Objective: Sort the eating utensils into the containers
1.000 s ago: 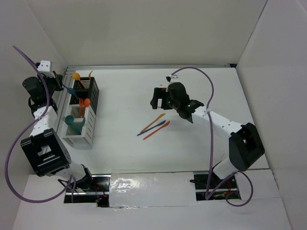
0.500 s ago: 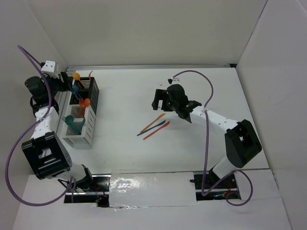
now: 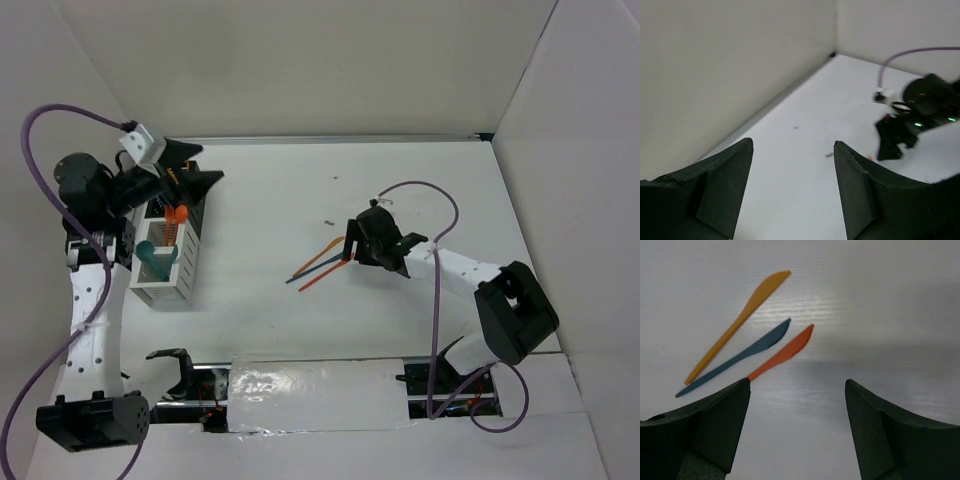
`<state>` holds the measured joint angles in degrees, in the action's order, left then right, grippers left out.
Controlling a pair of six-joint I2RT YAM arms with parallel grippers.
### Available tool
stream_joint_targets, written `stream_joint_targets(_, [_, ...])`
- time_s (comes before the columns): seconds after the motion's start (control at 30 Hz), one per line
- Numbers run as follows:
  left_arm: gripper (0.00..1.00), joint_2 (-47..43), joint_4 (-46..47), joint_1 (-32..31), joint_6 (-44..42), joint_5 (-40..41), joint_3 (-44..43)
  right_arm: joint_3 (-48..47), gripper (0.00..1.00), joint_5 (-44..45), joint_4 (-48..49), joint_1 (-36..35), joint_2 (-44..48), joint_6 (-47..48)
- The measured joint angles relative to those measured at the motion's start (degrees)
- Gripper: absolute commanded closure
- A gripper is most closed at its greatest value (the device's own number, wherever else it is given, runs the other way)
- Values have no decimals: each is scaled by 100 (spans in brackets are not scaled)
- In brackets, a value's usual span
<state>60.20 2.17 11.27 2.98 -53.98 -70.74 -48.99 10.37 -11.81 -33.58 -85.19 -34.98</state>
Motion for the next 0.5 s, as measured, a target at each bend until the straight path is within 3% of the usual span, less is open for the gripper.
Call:
stream_joint_targets(0.2, [28, -120, -667, -1803, 13, 2, 656, 553, 18, 197, -142, 205, 577, -356])
stream_joint_targets(0.5, [41, 1617, -1598, -4190, -7, 1902, 1163, 894, 17, 92, -140, 1453, 1292, -452])
